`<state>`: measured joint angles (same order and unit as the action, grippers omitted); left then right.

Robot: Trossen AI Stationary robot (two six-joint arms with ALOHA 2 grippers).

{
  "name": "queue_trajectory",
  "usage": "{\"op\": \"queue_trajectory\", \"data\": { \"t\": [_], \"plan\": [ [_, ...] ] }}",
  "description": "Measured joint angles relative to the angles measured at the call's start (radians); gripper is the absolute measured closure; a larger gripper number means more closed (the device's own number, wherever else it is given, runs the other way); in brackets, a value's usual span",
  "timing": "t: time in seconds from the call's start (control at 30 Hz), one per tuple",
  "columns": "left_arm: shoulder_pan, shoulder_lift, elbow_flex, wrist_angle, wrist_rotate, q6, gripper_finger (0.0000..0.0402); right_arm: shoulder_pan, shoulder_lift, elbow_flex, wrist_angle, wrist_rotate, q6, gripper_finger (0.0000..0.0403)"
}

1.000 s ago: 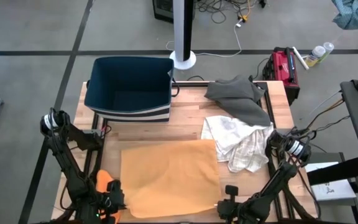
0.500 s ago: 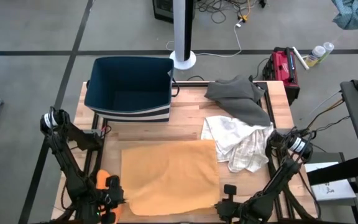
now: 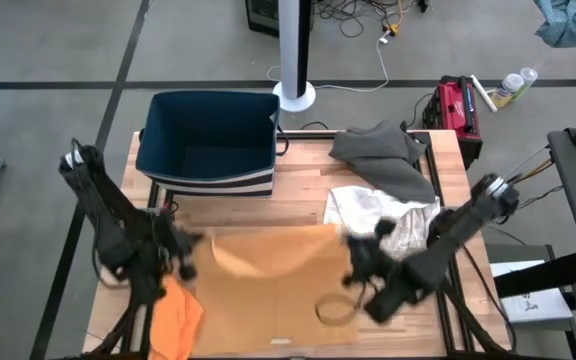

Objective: Fold towel
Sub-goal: Fold the yellow kitchen towel

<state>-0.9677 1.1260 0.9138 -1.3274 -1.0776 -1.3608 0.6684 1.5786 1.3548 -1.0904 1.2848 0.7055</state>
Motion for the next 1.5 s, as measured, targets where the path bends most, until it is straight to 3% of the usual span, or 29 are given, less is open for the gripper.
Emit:
{"op": "queue_trajectory", "data": {
  "t": [0.13, 0.27, 0.37, 0.47, 0.6, 0.73, 1.0, 1.3, 1.5],
  "plan": [
    [0.207, -0.129, 0.017, -0.180, -0.080, -0.023, 0.0401, -0.185, -0.115, 0.000, 0.011, 0.086, -0.210, 0.0401],
    [0.355, -0.264, 0.057, -0.150, -0.113, 0.120, 0.0401, -0.311, -0.205, 0.000, 0.031, 0.080, -0.274, 0.0401],
    [0.398, -0.335, 0.051, -0.006, -0.089, 0.292, 0.0401, -0.338, -0.231, -0.001, 0.032, 0.004, -0.292, 0.0401],
    [0.400, -0.366, 0.014, 0.151, 0.008, 0.457, 0.0401, -0.326, -0.232, -0.009, 0.036, -0.121, -0.277, 0.0401],
    [0.399, -0.347, -0.042, 0.231, 0.168, 0.514, 0.0401, -0.269, -0.204, -0.049, 0.041, -0.282, -0.187, 0.0401],
    [0.384, -0.308, -0.085, 0.230, 0.312, 0.467, 0.0402, -0.163, -0.149, -0.084, 0.047, -0.380, -0.083, 0.0401],
    [0.275, -0.197, -0.092, 0.245, 0.599, 0.359, 0.0401, 0.017, -0.012, -0.121, 0.058, -0.473, 0.148, 0.0401],
    [0.074, 0.010, -0.085, 0.352, 0.678, 0.213, 0.0401, 0.109, 0.214, -0.089, 0.101, -0.572, 0.215, 0.0401],
    [-0.016, 0.094, -0.060, 0.380, 0.657, 0.112, 0.0401, 0.139, 0.247, -0.010, 0.102, -0.579, 0.200, 0.0401]
  ]
}}
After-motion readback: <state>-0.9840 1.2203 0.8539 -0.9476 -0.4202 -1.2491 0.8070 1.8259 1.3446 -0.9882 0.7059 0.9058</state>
